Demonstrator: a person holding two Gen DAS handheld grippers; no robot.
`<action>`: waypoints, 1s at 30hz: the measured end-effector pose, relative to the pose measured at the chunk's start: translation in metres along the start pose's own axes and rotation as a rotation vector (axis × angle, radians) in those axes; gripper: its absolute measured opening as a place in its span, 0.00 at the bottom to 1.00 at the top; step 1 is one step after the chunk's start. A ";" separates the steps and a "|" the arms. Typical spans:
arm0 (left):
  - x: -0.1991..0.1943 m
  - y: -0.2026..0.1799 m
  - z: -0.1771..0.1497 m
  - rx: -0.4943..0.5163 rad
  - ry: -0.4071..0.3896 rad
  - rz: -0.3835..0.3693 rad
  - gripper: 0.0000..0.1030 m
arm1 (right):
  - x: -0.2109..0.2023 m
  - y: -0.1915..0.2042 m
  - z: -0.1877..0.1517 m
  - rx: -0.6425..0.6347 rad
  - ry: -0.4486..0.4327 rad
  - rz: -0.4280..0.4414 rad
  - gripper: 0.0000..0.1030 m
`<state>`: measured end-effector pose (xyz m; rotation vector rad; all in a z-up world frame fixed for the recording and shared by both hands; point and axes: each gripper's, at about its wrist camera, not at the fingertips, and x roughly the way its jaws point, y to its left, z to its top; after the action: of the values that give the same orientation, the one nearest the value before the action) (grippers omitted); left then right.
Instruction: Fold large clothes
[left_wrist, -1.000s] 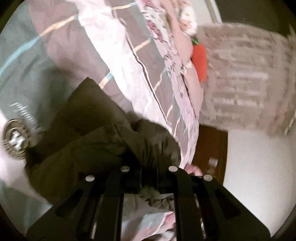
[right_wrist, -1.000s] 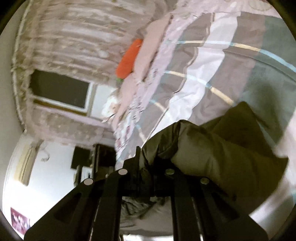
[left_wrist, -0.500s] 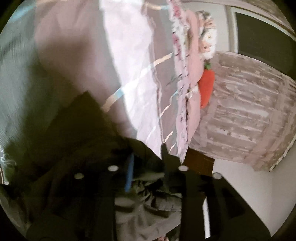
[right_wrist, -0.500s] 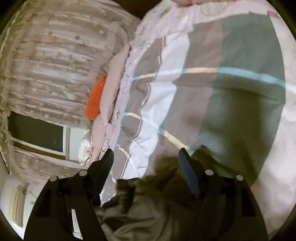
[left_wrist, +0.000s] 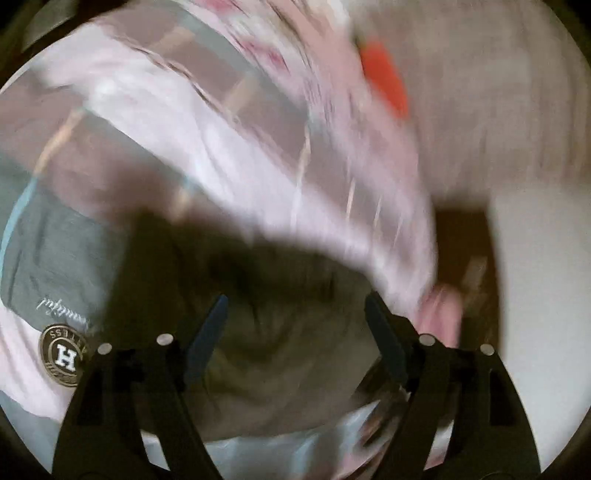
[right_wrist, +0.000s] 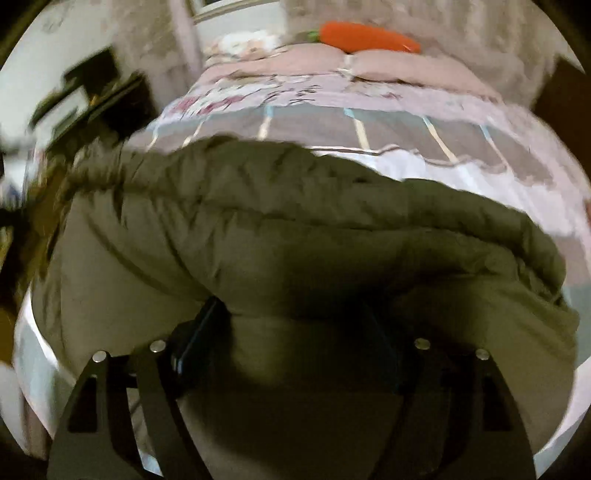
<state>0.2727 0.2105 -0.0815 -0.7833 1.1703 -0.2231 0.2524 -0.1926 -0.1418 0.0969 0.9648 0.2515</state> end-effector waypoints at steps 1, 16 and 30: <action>0.012 -0.008 -0.003 0.024 0.029 0.026 0.74 | 0.000 -0.011 0.004 0.047 -0.015 -0.021 0.75; 0.082 0.034 0.022 -0.028 -0.270 0.420 0.64 | 0.008 -0.140 0.015 0.269 -0.095 -0.365 0.70; 0.010 -0.032 -0.007 0.080 -0.409 0.454 0.76 | -0.085 -0.184 -0.010 0.513 -0.235 -0.463 0.56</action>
<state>0.2778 0.1784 -0.0689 -0.4462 0.9128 0.2570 0.2288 -0.3924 -0.1151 0.3583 0.7734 -0.4309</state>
